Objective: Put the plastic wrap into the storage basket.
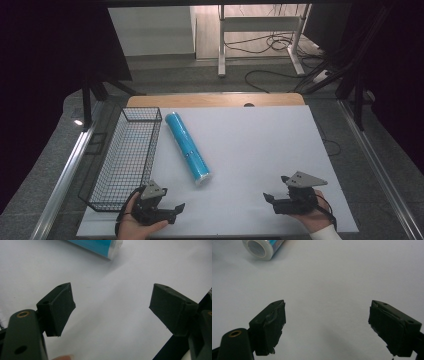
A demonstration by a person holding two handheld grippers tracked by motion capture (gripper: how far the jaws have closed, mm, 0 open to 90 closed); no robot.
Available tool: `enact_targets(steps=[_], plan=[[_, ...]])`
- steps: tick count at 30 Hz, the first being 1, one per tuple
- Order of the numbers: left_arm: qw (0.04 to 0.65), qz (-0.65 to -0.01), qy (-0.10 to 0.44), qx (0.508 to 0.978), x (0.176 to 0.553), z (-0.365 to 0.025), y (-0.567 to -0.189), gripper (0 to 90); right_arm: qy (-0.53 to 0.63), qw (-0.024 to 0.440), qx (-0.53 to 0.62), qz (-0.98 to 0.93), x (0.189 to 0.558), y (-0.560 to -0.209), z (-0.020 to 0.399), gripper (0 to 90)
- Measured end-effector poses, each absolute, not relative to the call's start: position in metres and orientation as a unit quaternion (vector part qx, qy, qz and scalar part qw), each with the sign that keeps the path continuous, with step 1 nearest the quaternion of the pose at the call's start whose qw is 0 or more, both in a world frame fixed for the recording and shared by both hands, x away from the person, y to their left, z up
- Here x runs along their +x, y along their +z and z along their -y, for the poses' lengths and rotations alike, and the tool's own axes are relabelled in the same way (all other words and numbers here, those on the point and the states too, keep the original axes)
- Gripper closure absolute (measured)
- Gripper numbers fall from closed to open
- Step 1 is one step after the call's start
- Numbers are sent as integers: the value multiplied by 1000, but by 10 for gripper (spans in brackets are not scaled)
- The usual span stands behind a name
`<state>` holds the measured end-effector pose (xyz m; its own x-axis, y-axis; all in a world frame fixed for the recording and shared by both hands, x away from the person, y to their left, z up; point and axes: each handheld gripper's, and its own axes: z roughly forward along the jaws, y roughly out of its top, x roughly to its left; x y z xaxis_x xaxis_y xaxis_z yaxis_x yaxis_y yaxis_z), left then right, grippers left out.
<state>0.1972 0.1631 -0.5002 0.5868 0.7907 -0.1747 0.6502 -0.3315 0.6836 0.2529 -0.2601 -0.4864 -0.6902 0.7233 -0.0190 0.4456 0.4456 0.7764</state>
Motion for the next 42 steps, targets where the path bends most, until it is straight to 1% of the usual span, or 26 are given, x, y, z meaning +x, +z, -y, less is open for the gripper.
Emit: enact_targets(steps=[6,11,15,33,42], plan=[[365,-441,98,814,196,-161,-502,197,395,181,358,-826,252,-488,257,155],[365,-435,97,817,194,-159,-502,196,397,172,360,-826,250,-486,255,169],[362,-436,98,818,195,-160,-502,197,399,161,371,-823,253,-482,252,184],[356,-434,100,822,196,-157,-505,196,400,146,375,-823,258,-471,245,224],[354,-431,100,824,196,-156,-505,196,413,149,367,-820,264,-459,235,232]])
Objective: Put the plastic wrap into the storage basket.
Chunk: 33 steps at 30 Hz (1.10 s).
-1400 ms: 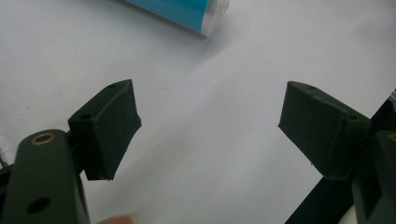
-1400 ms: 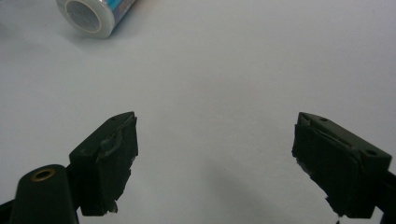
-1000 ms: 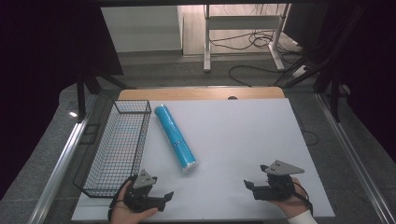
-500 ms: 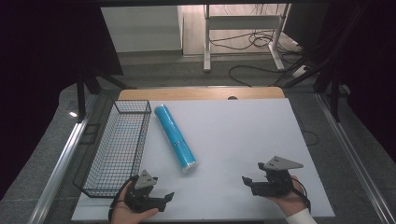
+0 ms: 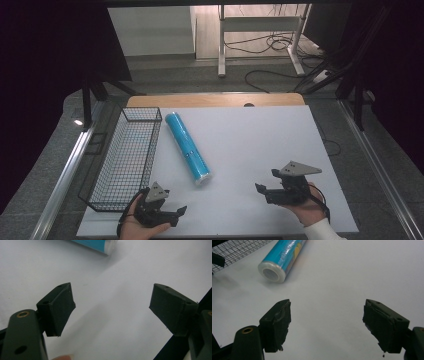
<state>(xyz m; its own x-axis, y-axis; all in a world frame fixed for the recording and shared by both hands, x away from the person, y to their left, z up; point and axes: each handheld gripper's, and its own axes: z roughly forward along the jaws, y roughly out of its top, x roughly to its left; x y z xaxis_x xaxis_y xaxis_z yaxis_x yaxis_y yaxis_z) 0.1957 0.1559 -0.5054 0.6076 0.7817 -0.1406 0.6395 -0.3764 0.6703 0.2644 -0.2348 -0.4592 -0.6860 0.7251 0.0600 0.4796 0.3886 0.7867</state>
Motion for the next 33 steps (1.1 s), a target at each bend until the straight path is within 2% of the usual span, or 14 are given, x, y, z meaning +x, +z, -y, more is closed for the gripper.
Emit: enact_targets(steps=[19,33], plan=[[351,-423,99,829,197,-153,-507,195,402,114,374,-828,301,-433,183,239],[348,-422,100,831,194,-154,-507,194,380,98,374,-840,330,-439,148,239]])
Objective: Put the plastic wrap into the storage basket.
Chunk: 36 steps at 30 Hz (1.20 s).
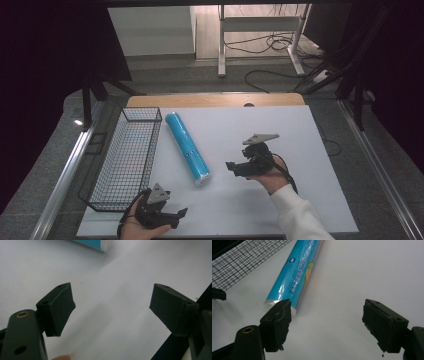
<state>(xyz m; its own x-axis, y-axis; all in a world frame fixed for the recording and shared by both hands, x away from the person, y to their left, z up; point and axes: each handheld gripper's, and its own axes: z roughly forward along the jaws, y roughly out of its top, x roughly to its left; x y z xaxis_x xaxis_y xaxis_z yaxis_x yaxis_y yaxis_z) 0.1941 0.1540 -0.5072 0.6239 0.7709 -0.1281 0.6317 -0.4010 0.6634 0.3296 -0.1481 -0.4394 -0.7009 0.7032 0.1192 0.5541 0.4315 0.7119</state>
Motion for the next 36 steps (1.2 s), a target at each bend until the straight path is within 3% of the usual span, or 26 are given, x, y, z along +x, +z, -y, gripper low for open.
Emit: enact_targets(steps=[36], plan=[[343,-413,98,838,192,-153,-509,189,342,66,352,-869,370,-444,47,249]])
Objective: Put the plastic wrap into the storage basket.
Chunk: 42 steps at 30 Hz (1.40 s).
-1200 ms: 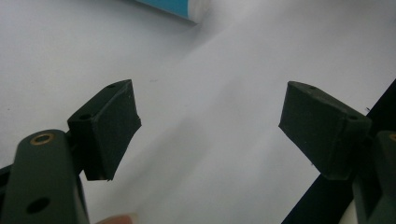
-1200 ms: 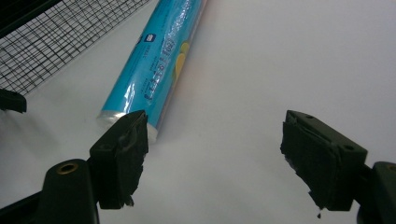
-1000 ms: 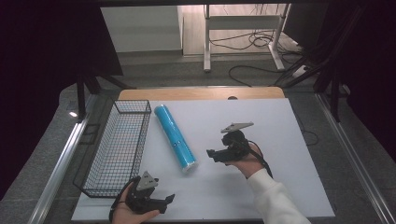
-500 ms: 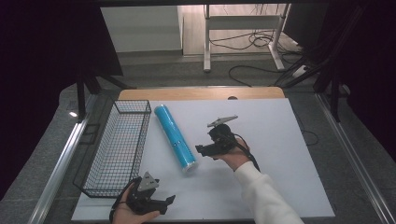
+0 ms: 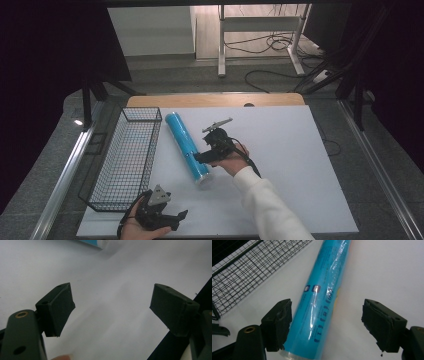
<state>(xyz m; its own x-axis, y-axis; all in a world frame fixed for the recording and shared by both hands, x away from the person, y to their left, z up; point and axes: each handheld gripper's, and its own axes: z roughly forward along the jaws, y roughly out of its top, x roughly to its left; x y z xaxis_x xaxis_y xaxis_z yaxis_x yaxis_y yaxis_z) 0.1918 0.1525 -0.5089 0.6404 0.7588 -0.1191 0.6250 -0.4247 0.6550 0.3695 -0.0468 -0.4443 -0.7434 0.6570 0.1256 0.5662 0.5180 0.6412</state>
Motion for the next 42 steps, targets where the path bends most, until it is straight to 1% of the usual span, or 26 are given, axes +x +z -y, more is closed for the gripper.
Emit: enact_targets(steps=[10,22,29,31,34,36,37,42], plan=[[342,-411,95,840,192,-153,-510,188,324,65,351,-876,379,-451,22,239],[344,-414,95,837,192,-156,-510,187,292,67,364,-882,403,-465,-7,226],[343,-414,95,838,192,-156,-511,187,268,61,376,-885,420,-483,-24,216],[342,-413,94,839,192,-156,-512,187,249,60,379,-889,427,-495,-31,215],[341,-413,94,839,192,-156,-512,187,244,56,384,-889,430,-500,-33,215],[341,-413,95,839,192,-156,-512,187,237,52,389,-889,433,-504,-36,219],[342,-413,95,839,192,-156,-512,187,231,50,388,-891,434,-506,-39,241],[341,-414,95,839,192,-156,-512,187,209,58,398,-891,432,-509,-45,268]])
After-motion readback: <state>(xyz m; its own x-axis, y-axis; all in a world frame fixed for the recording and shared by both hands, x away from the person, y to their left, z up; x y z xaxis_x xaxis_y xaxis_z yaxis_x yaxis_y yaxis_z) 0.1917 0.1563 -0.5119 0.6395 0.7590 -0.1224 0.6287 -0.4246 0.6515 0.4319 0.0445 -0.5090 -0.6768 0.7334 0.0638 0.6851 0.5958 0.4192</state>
